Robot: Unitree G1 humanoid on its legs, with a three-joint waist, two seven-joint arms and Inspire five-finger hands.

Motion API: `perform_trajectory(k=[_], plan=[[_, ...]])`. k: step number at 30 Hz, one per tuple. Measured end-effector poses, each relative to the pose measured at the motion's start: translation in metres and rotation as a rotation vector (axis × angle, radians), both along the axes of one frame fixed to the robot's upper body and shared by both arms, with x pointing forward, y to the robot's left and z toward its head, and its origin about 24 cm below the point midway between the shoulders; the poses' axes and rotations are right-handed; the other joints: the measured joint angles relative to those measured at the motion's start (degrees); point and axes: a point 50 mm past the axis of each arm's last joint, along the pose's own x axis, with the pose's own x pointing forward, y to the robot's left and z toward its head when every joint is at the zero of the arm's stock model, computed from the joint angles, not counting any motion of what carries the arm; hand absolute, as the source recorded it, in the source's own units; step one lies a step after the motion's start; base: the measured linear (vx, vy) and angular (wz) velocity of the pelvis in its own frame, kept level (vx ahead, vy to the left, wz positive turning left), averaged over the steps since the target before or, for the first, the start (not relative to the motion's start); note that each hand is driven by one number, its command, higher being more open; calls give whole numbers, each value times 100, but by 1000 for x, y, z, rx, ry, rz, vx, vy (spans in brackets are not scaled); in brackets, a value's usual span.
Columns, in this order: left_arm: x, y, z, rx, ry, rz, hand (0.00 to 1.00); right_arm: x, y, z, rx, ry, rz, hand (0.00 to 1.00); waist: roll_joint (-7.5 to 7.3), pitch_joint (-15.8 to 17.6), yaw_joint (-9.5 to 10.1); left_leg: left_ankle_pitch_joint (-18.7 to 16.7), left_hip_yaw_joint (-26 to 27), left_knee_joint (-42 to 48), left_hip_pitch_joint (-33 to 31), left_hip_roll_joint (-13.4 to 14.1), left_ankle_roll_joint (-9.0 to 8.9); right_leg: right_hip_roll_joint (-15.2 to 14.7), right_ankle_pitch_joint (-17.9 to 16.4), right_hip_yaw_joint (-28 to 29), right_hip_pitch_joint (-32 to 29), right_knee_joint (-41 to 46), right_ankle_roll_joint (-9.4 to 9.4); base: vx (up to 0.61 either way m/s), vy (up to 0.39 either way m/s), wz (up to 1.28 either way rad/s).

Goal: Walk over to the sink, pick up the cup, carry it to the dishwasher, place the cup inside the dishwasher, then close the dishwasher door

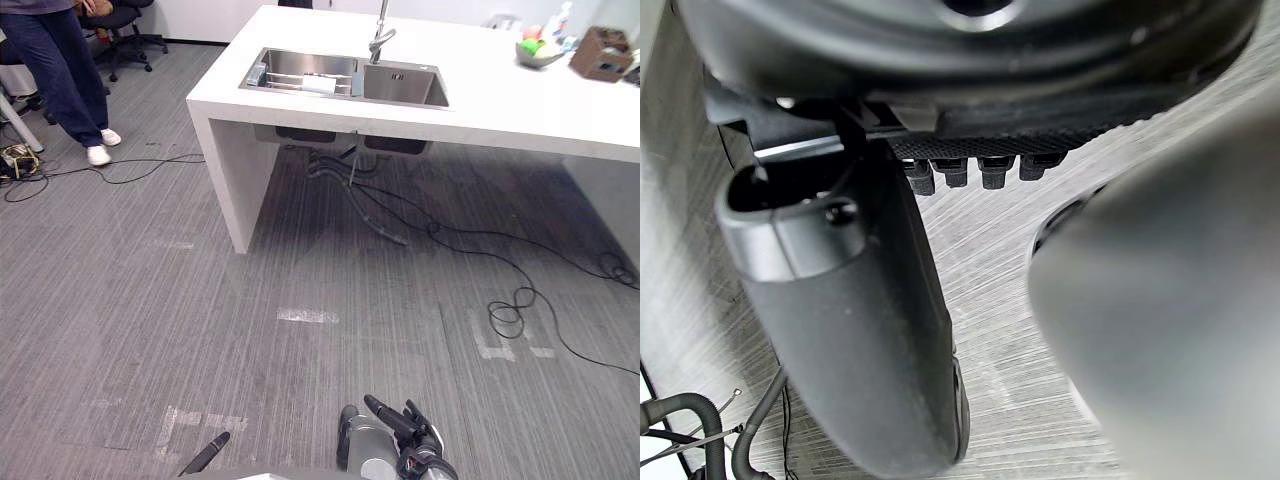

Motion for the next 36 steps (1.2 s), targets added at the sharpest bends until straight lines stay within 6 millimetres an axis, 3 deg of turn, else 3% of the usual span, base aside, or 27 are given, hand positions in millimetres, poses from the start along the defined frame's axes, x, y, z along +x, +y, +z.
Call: perform_trajectory(k=[1,3,4,6,8,9,11,12,14,15,16,18,19,20,22,23,24,26,28,29,30,31,32,33,34,35,36], plan=[[-1,1,0,5,4,3,100,0,-1,0,-2,1,1,100,19,-13,-4,107,-19,148,-53,20,13,39,-35,-4,38,-33,-26,633,-419,-16],[3,-3,0,5,-10,34,100,2,-2,1,-5,1,13,100,157,-41,-19,929,-44,1540,-758,260,-144,320,-178,-31,464,-461,-103,538,-280,-5],[11,-1,3,34,-52,42,100,2,-4,1,-11,4,25,100,243,27,-9,752,79,3153,-1469,493,-135,593,-140,-32,1090,-979,-247,543,-241,-3],[22,1,7,75,-103,8,100,6,-2,2,-8,-3,36,100,100,156,53,119,176,4012,-2110,329,-140,740,-167,74,1831,-1456,-385,522,-229,-28],[39,1,15,146,-165,-40,100,15,-4,4,-10,-39,23,100,40,174,205,-361,578,3544,-2655,17,-58,755,-181,323,2232,-1713,-405,516,-138,-70],[66,7,32,266,-264,-26,100,25,-10,9,-1,-98,5,100,19,246,246,-586,1407,2417,-3213,-188,132,717,-183,590,2643,-2086,-404,669,-16,-76],[92,18,54,445,-353,-13,100,23,-15,12,-23,-165,11,100,-86,350,279,-287,2161,820,-3413,-524,110,507,-326,680,3076,-2359,-261,588,46,-48],[103,23,68,578,-371,15,100,20,-18,14,-42,-176,12,100,-73,368,255,169,2366,-196,-3440,-640,207,441,-483,758,3305,-2447,-207,503,116,-35],[121,44,100,752,-420,158,100,14,-12,13,-46,-156,74,100,-167,321,281,1069,2527,-277,-3440,-624,403,282,-859,976,3576,-2448,-73,574,177,-39],[129,51,111,799,-441,206,100,15,-9,13,-46,-153,91,100,-208,307,278,1120,2540,-72,-3487,-633,436,230,-984,1005,3586,-2387,-46,553,178,-22],[145,65,134,878,-494,297,100,16,-6,13,-47,-139,118,100,-258,285,278,812,2503,406,-3634,-627,473,159,-1143,1019,3545,-2133,1,589,168,-15],[154,91,159,975,-519,435,100,17,3,9,-31,-100,134,100,-349,156,266,538,2471,503,-3494,-786,785,-27,-1155,1111,3398,-1506,23,652,195,-14],[153,105,172,1025,-530,507,100,14,8,7,-19,-82,130,100,-446,107,234,503,2507,484,-3281,-902,1059,-134,-1163,1127,3390,-1107,76,592,182,-8],[148,123,187,1083,-541,605,100,8,13,2,-5,-44,119,100,-586,38,214,308,2564,462,-2895,-1044,1165,-281,-1093,1087,3319,-308,346,583,158,-5],[140,143,206,1167,-555,712,100,2,17,-1,-10,-6,119,100,-665,-47,172,53,2547,287,-2318,-1154,1103,-430,-499,1047,2791,1536,1442,552,135,-7],[134,150,217,1218,-576,754,100,3,20,-1,-11,-7,115,100,-674,-85,164,-35,2520,88,-2033,-1185,991,-520,-298,1004,2066,3000,1690,457,87,-6],[131,152,222,1246,-587,772,100,4,19,-1,-16,-5,114,100,-672,-92,169,-38,2502,-119,-1792,-1218,926,-653,-343,833,1611,3759,1607,487,84,2],[126,151,225,1274,-578,799,100,1,19,-1,-21,2,121,100,-617,-68,160,4,2429,-561,-1247,-1270,847,-922,-539,545,994,4110,1266,367,40,20],[127,148,231,1271,-601,824,100,4,17,2,-35,-6,119,100,-619,-73,3,-4,2111,-832,-785,-1212,756,-985,-846,350,602,3331,829,391,-57,69],[130,144,236,1268,-636,820,100,7,18,4,-39,-14,121,100,-612,-74,-52,-32,1918,-943,-627,-1118,588,-953,-924,246,472,2397,713,394,-147,85],[133,141,243,1269,-673,812,100,10,20,6,-36,-24,129,100,-612,-79,-45,-95,1810,-1003,-523,-1025,427,-888,-834,200,399,1187,655,318,-151,63],[134,140,246,1270,-686,810,100,11,22,7,-36,-28,136,100,-614,-81,-33,-136,1768,-1018,-470,-996,338,-850,-675,204,398,580,629,328,-188,43],[135,140,249,1273,-699,794,100,12,26,7,-31,-28,154,100,-644,-116,-21,-234,1665,-1013,-379,-993,175,-804,-20,301,397,-483,489,280,-177,33],[136,140,252,1272,-708,777,100,10,28,6,-26,-21,161,100,-694,-152,-25,-303,1583,-1000,-328,-1019,71,-812,554,402,392,-793,441,397,-272,46],[139,134,248,1262,-708,735,100,6,26,6,-30,-6,157,100,-634,-268,-30,-404,1430,-1005,-202,-944,-77,-752,926,488,402,-690,555,422,-263,45],[141,124,241,1252,-707,672,100,6,20,6,-45,-3,158,100,-384,-409,-25,-408,1407,-1001,-230,-688,-95,-543,881,500,492,-790,494,421,-242,42],[144,117,241,1246,-727,637,100,7,18,7,-48,-6,157,100,-316,-438,-21,-419,1380,-1009,-238,-596,-114,-464,835,469,546,-873,470,383,-196,29]])
